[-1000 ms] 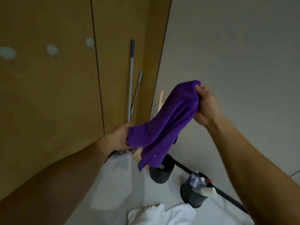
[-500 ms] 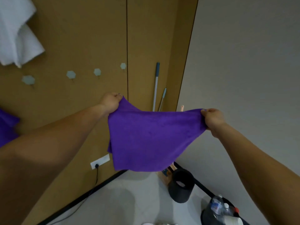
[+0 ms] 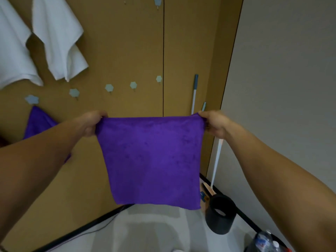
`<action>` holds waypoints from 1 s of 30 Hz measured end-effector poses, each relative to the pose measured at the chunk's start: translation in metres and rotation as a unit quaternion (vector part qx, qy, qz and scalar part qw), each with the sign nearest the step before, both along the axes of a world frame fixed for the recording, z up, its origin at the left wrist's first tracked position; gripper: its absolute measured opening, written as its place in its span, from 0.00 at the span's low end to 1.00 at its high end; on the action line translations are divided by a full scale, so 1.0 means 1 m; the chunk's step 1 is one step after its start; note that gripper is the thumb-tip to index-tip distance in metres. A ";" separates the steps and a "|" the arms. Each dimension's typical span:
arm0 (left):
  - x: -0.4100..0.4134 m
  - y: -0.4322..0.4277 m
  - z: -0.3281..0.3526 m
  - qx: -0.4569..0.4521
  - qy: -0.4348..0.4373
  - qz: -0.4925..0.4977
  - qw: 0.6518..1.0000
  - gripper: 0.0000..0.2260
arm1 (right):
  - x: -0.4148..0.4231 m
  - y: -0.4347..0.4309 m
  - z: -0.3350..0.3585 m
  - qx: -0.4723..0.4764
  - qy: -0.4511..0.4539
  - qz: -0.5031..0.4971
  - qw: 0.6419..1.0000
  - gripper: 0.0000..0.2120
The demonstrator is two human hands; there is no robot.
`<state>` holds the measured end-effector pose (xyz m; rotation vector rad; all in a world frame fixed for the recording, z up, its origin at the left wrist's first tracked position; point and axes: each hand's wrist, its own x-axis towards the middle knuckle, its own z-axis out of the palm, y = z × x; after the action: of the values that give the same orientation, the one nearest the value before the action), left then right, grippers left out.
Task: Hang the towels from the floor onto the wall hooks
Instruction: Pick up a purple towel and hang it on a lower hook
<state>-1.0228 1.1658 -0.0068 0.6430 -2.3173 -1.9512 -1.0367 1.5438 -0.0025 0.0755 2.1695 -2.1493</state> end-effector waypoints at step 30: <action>0.104 -0.268 -0.018 -0.078 -0.005 0.125 0.989 0.03 | 0.029 -0.295 -0.025 0.127 0.041 0.025 0.991 0.09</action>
<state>-0.9183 0.8976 -0.0249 0.8807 -2.2383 -1.6437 -1.0081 1.2485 -0.0272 -0.0513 2.4519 -1.8699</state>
